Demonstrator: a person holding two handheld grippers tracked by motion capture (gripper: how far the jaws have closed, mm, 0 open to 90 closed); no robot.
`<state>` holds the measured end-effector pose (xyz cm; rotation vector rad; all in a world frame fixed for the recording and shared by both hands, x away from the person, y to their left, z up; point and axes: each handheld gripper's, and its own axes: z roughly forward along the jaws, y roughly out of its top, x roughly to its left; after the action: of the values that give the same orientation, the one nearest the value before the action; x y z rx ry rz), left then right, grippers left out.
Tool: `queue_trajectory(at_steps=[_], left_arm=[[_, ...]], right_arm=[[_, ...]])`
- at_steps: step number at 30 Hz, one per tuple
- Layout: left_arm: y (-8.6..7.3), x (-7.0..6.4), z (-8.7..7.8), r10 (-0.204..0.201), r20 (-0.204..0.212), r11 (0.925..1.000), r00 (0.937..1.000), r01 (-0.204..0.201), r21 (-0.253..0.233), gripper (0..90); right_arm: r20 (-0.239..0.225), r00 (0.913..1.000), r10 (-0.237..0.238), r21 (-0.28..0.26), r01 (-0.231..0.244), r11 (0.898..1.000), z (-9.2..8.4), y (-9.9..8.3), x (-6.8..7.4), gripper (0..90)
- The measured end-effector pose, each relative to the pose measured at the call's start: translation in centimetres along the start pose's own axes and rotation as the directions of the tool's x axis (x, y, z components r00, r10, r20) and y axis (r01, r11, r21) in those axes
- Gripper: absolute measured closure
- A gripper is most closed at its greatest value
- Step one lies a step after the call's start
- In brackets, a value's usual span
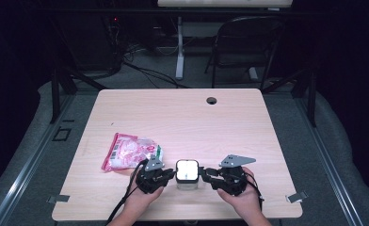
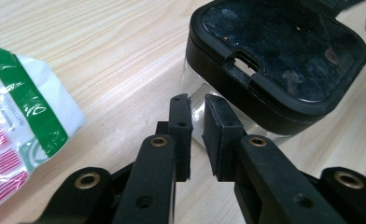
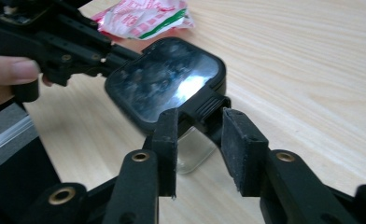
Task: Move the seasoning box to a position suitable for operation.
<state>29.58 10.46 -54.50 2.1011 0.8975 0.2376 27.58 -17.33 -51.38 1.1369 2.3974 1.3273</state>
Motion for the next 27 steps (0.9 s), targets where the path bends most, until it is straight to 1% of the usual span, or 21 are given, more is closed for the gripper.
queue_trajectory(at_steps=[1, 2, 4, 5, 6, 7, 8, 9, 11, 13, 14, 15, 16, 19, 20, 21, 23, 24, 25, 26, 27], left_arm=[[0.0, 0.0, 0.0, 0.000, 0.000, 1.0000, 1.0000, 0.000, 0.000, 80.2], [0.0, -0.1, -0.1, 0.005, 0.004, 1.0000, 1.0000, -0.005, 0.000, 79.7], [0.0, -0.1, -0.1, 0.001, 0.000, 1.0000, 1.0000, -0.001, -0.003, 79.0], [-0.1, -0.1, -0.2, 0.002, 0.003, 1.0000, 1.0000, -0.002, -0.005, 77.8], [-0.2, -0.1, -0.4, 0.010, -0.002, 0.9999, 0.9999, -0.010, 0.001, 75.5], [-0.2, -0.1, -0.4, 0.010, -0.002, 0.9999, 0.9999, -0.010, 0.001, 75.0], [-0.2, -0.2, -0.6, 0.008, -0.007, 0.9999, 0.9999, -0.008, -0.011, 74.1], [-0.2, -0.2, -0.6, 0.008, -0.007, 0.9999, 0.9999, -0.008, -0.011, 73.3], [-0.1, -0.1, -1.0, 0.012, -0.012, 0.9998, 0.9999, -0.012, -0.018, 70.4], [0.0, 0.0, -1.3, 0.011, -0.018, 0.9998, 0.9998, -0.011, -0.019, 67.3], [0.1, 0.0, -1.3, 0.004, -0.018, 0.9998, 0.9998, -0.004, -0.021, 65.4], [0.1, 0.1, -1.4, 0.001, -0.020, 0.9998, 0.9998, -0.001, -0.019, 65.4], [0.1, 0.3, -1.5, -0.006, -0.019, 0.9998, 0.9998, 0.005, -0.018, 63.0], [0.2, 0.4, -1.6, -0.014, -0.018, 0.9998, 0.9997, 0.014, -0.016, 62.1], [0.3, 0.4, -1.7, -0.011, -0.006, 0.9998, 0.9999, 0.011, -0.017, 62.7], [0.3, 0.4, -1.7, -0.011, -0.006, 0.9998, 0.9999, 0.011, -0.017, 62.7], [0.5, 0.3, -1.8, -0.004, -0.006, 0.9998, 1.0000, 0.004, -0.021, 62.2], [0.6, 0.4, -1.8, -0.005, 0.000, 0.9997, 1.0000, 0.005, -0.026, 61.3], [0.7, 0.3, -1.8, -0.008, 0.010, 0.9996, 0.9999, 0.009, -0.025, 60.6], [0.9, 0.3, -2.0, -0.006, 0.003, 0.9995, 1.0000, 0.007, -0.029, 57.3], [1.0, 0.3, -2.0, -0.010, 0.007, 0.9995, 0.9999, 0.010, -0.030, 56.6]], right_arm=[[0.000, 1.0000, 0.000, 0.000, 0.000, 1.000, 0.0, 0.0, 0.0, 66.3], [0.016, 0.9999, -0.002, -0.011, 0.003, 1.000, 0.0, 0.0, -0.2, 64.2], [0.018, 0.9998, -0.003, -0.014, 0.004, 1.000, 0.0, 0.1, -0.2, 63.1], [0.022, 0.9998, -0.001, -0.018, 0.001, 1.000, -0.1, 0.1, -0.2, 60.6], [0.035, 0.9994, 0.004, -0.036, -0.003, 0.999, 0.0, 0.3, -0.4, 56.4], [0.035, 0.9994, 0.004, -0.036, -0.003, 0.999, 0.0, 0.3, -0.4, 56.4], [0.040, 0.9992, 0.009, -0.049, -0.007, 0.999, 0.0, 0.5, -0.5, 53.0], [0.039, 0.9991, 0.015, -0.057, -0.013, 0.998, 0.1, 0.6, -0.5, 52.1], [0.040, 0.9992, 0.010, -0.057, -0.008, 0.998, 0.1, 0.7, -0.5, 51.5], [0.024, 0.9997, 0.004, -0.053, -0.003, 0.999, 0.3, 0.9, -0.5, 48.0], [0.028, 0.9996, -0.003, -0.049, 0.004, 0.999, 0.3, 1.0, -0.5, 47.4], [0.028, 0.9996, -0.003, -0.049, 0.004, 0.999, 0.3, 1.0, -0.5, 47.4], [0.033, 0.9995, -0.002, -0.062, 0.004, 0.998, 0.4, 1.0, -0.4, 45.8], [0.045, 0.9990, -0.003, -0.062, 0.006, 0.998, 0.3, 1.1, -0.4, 45.3], [0.044, 0.9990, 0.006, -0.081, -0.002, 0.997, 0.3, 1.0, -0.5, 45.9], [0.040, 0.9991, 0.011, -0.072, -0.008, 0.997, 0.2, 1.0, -0.6, 46.6], [0.039, 0.9992, 0.011, -0.075, -0.008, 0.997, 0.1, 1.0, -0.6, 46.8], [0.046, 0.9988, 0.012, -0.078, -0.009, 0.997, 0.1, 1.0, -0.6, 47.7], [0.053, 0.9986, 0.011, -0.079, -0.007, 0.997, 0.0, 1.0, -0.6, 52.0], [0.043, 0.9990, 0.016, -0.074, -0.012, 0.997, -0.2, 1.1, -0.6, 56.0], [0.047, 0.9988, 0.010, -0.057, -0.008, 0.998, -0.4, 1.3, -0.6, 57.2]])
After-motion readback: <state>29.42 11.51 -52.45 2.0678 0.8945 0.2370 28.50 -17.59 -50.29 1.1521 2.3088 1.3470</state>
